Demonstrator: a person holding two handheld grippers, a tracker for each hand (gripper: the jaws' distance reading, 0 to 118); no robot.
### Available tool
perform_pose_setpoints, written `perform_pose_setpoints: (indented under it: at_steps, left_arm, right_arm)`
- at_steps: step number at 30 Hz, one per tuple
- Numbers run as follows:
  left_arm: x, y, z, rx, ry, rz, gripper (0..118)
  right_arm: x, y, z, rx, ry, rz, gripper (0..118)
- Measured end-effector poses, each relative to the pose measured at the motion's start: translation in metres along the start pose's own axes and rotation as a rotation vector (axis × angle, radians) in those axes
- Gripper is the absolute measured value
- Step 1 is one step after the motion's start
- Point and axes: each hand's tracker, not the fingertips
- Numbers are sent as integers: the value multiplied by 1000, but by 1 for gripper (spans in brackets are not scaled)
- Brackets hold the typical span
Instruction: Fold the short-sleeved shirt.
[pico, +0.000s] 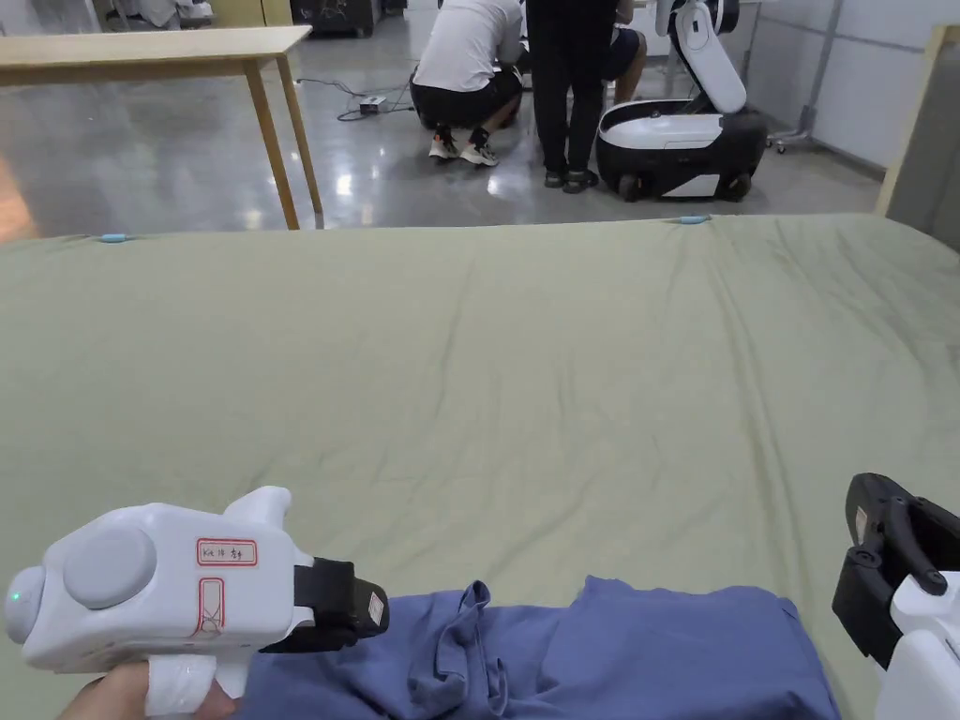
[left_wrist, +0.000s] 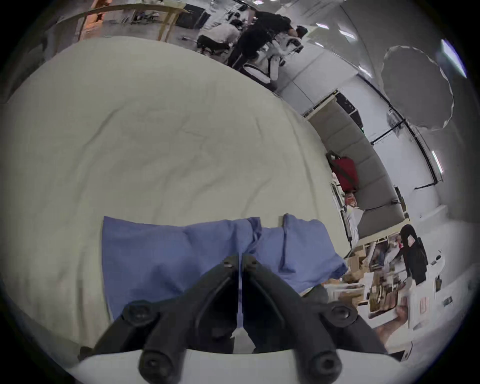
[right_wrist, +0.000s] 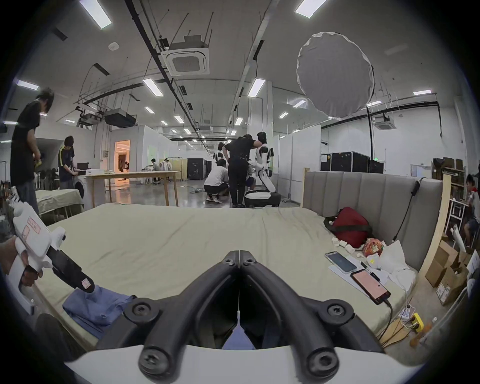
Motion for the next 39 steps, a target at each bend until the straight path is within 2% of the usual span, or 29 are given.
perform_pose_setpoints:
  at_steps: [3,5,7,8,10,15,19,22,26,30,31,32,33,34,35,36,37,39]
  left_arm:
    - [-1,-5,-27,-53,-19,31,0]
    - [5,-15,-54,-114,-89,42,0]
    - [14,-29,-83,-181,-49,41,0]
    - [17,-39,-96,-212,-83,37,0]
    - [22,-52,-104,-178,-94,53,0]
    - [23,-37,-80,-156,-84,29,0]
    - [14,-21,-3,-8,-165,-1,0]
    - [-22,-14,48,81,-87,40,0]
    - [-83,-14,72,82,30,103,1]
    - [-115,-20,63,35,-59,140,3]
    - [-116,-21,55,20,-108,157,8]
    - [-120,-22,50,11,-148,159,36]
    - [-121,-24,46,12,-180,170,83]
    - [-123,-24,40,2,-211,165,118]
    - [-123,-25,28,-26,-264,170,116]
    - [-129,-30,27,-69,-298,110,116]
    - [-131,-27,22,-29,-316,214,116]
    - [-131,-24,4,-69,-355,248,116]
  right_arm:
    - [-3,-2,0,-10,8,-1,1]
    - [-5,-3,1,-18,8,9,1]
    - [-6,-4,0,-28,10,13,1]
    - [-6,-4,1,-32,10,16,1]
    - [-6,-5,2,-34,8,23,1]
    - [-10,-5,0,-48,13,36,1]
    - [-17,-1,-5,-41,24,42,1]
    - [-25,4,-8,-30,40,50,1]
    - [-35,6,-10,-21,57,62,1]
    - [-42,5,-13,-30,61,74,1]
    - [-43,5,-14,-35,61,74,1]
    - [-43,4,-14,-40,64,72,1]
    - [-44,4,-14,-42,64,71,1]
    - [-44,4,-14,-44,64,72,1]
    - [-44,4,-14,-45,62,75,1]
    - [-44,4,-15,-47,60,77,1]
    - [-44,4,-15,-50,63,77,1]
    - [-44,4,-15,-50,58,82,1]
